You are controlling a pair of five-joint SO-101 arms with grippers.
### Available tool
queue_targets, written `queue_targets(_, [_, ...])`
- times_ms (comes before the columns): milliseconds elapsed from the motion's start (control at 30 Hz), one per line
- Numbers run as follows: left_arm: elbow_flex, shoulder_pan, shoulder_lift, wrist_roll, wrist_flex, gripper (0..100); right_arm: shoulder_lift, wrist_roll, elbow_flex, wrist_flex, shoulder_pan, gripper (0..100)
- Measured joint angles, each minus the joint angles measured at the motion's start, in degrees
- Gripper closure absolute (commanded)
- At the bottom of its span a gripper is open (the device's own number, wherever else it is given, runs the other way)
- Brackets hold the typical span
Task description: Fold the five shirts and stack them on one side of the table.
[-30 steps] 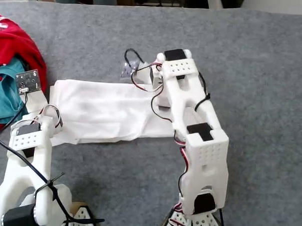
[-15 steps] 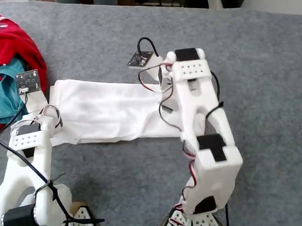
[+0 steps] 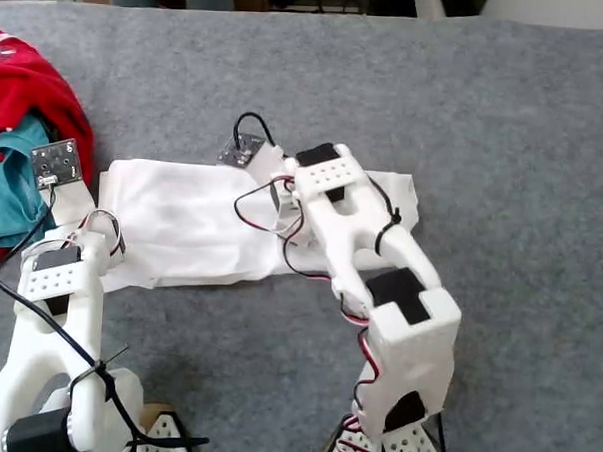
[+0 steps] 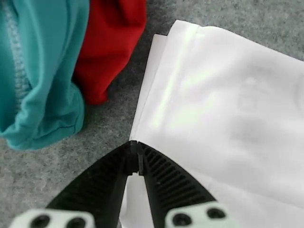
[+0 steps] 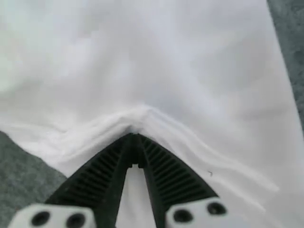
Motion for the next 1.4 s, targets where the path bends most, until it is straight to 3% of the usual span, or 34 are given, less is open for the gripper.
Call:
queue_targets(233, [0.0, 0.0, 0.0, 0.0, 0.0, 97, 0.09, 2.99, -7.65, 11.69, 0.88, 98.4])
queue_targets(400, [0.0, 0.0, 0.0, 0.0, 0.0, 97, -2.9, 7.12, -11.52, 20.31, 7.56, 98.4])
queue_targets(633, [0.0, 0.0, 0.0, 0.0, 0.0, 97, -4.31, 9.93, -12.84, 18.64, 16.09, 98.4])
queue_targets(967, [0.0, 0.0, 0.0, 0.0, 0.0, 97, 9.23, 10.02, -13.01, 3.43, 18.02, 98.4])
queue_targets(1200, [0.0, 0.0, 0.0, 0.09, 0.35, 97, 11.25, 6.77, -20.66, 9.32, 18.73, 98.4])
queue_targets(1400, [0.0, -2.2, -4.92, 2.55, 5.36, 95, 7.03, 6.24, -28.66, 17.41, 18.99, 98.4])
